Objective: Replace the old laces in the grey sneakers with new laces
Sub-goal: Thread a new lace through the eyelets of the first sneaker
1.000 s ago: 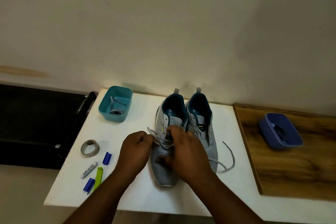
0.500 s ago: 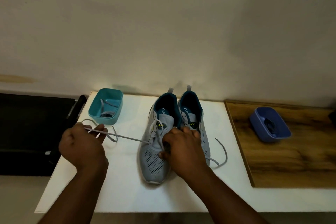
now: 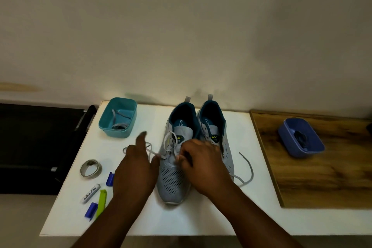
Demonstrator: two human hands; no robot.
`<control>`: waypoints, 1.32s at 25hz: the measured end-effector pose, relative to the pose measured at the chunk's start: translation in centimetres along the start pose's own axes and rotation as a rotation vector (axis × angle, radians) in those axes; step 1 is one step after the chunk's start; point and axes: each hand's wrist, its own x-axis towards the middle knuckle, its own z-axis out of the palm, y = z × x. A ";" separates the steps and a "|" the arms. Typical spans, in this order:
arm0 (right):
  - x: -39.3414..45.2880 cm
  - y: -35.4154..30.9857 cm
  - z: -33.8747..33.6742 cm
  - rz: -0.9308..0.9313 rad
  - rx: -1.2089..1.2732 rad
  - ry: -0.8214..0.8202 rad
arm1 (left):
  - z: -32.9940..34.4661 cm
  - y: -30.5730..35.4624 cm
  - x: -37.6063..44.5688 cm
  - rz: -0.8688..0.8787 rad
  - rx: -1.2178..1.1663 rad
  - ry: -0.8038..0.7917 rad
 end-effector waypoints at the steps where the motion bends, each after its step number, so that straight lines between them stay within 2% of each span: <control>1: 0.1 0.1 -0.1 0.025 0.097 0.013 | 0.4 0.1 0.0 0.088 0.015 -0.020; 2: 0.2 0.2 -0.3 0.058 0.198 0.029 | 0.6 0.3 -0.1 0.149 0.003 -0.056; 4: 0.2 0.4 -0.7 0.081 0.262 0.043 | 0.7 0.4 0.2 0.145 -0.091 -0.144; 9: 0.1 0.6 1.0 -0.057 -0.088 -0.029 | 0.0 -0.2 0.7 0.241 -0.118 -0.209; 11: 0.1 0.7 1.5 -0.069 -0.108 0.010 | -0.1 -0.1 0.6 0.269 -0.112 -0.224; 13: 0.1 1.1 1.7 -0.074 -0.108 0.027 | 0.1 0.0 0.5 0.244 -0.168 -0.311; 16: 0.2 1.8 1.4 -0.056 -0.068 0.037 | -0.7 0.1 0.3 -0.038 -0.555 -0.458; 19: 0.4 2.7 0.7 -0.004 -0.009 0.044 | -1.7 0.2 0.7 -0.359 -0.891 -0.416; 21: 0.2 2.5 0.1 0.004 0.020 0.018 | -1.8 0.5 0.7 -0.435 -0.952 -0.364; 22: 0.0 2.0 -0.3 0.000 0.039 0.007 | -1.6 0.7 0.5 -0.422 -0.909 -0.335; 23: -0.1 1.4 -0.9 -0.009 0.064 0.007 | -1.3 0.7 0.4 -0.358 -0.766 -0.280; 25: -0.4 0.0 -3.0 -0.031 0.124 0.013 | -1.4 1.0 -0.1 -0.088 -0.275 -0.072; 26: -0.5 -0.8 -4.4 -0.045 0.145 -0.022 | -1.7 1.5 -0.5 0.097 -0.141 0.021; 27: -0.7 -1.5 -5.9 -0.069 0.128 -0.093 | -2.0 2.3 -0.8 0.289 -0.155 0.032; 29: -1.0 -2.6 -8.7 -0.156 0.003 -0.175 | -2.7 4.7 -1.8 0.533 -0.397 -0.182; 30: -1.0 -2.7 -9.6 -0.182 -0.064 -0.155 | -2.5 5.3 -2.3 0.560 -0.495 -0.298; 31: -0.9 -2.4 -10.4 -0.175 -0.113 -0.105 | -2.2 5.3 -2.7 0.525 -0.535 -0.308; 33: -0.6 -1.0 -11.4 -0.092 -0.171 0.012 | -1.4 4.2 -2.0 0.268 -0.639 -0.094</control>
